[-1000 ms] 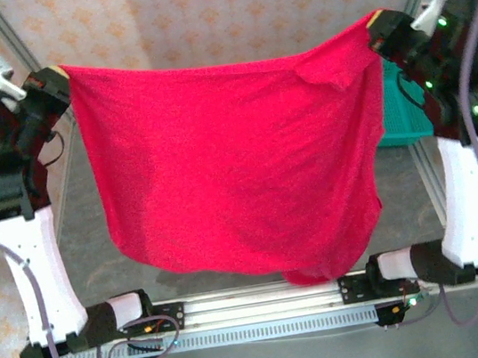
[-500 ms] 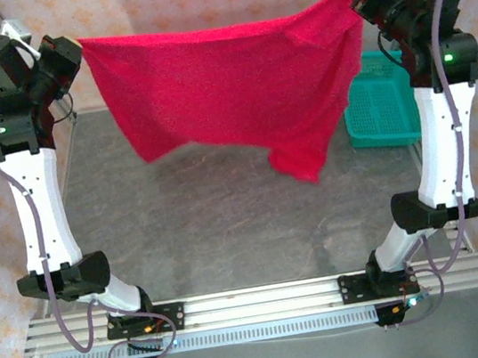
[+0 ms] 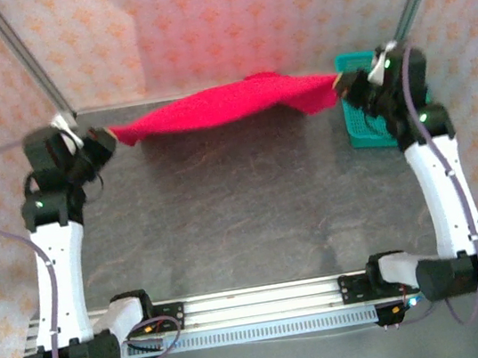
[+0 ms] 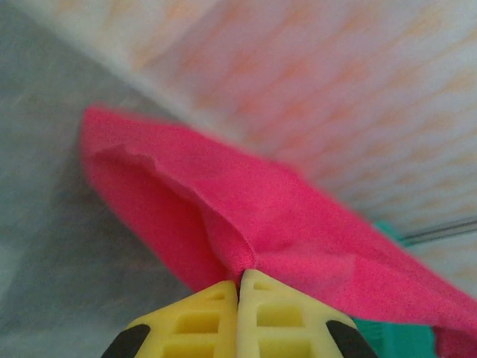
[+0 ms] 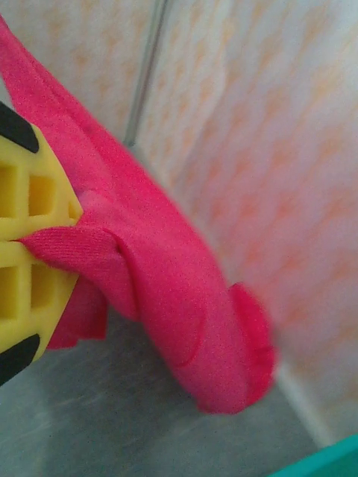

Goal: Fold the inside-out t-shirt

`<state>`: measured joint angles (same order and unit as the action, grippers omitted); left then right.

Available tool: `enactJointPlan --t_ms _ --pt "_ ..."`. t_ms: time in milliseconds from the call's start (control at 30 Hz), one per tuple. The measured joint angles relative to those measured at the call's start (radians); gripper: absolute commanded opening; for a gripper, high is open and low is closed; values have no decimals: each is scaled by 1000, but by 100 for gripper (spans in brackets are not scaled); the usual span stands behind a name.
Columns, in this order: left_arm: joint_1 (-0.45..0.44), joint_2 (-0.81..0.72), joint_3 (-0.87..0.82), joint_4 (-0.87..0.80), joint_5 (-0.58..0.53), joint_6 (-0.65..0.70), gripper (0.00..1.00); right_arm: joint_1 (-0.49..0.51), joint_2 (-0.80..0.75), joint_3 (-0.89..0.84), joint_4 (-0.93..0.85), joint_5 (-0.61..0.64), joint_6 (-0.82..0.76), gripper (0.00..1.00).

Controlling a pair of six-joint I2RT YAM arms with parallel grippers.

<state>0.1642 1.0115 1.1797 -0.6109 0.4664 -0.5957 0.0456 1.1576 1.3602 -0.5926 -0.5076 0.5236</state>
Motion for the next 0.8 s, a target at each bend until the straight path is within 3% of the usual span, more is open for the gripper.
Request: enactJointPlan --t_ms 200,400,433,467,533,567,633,800 --pt "-1 -169 -469 -69 -80 -17 0 64 -156 -534 104 -55 66 0" --pt "-1 -288 -622 -78 -137 -97 0 76 -248 -827 115 -64 127 0" --pt "-1 -303 -632 -80 -152 -106 6 76 -275 -850 113 -61 137 1" --pt "-1 -319 -640 -85 -169 -115 10 76 -302 -866 113 -60 147 6" --pt "-1 -354 -647 -95 -197 -132 14 76 -351 -881 109 -52 164 26" --pt "-1 -374 -647 -98 -213 -140 27 76 -373 -882 107 -47 171 40" --pt "-1 -408 -647 -100 -236 -148 33 76 -407 -877 99 -34 182 56" --pt "-4 -406 -587 -101 -283 -157 42 76 -409 -780 53 -3 180 67"
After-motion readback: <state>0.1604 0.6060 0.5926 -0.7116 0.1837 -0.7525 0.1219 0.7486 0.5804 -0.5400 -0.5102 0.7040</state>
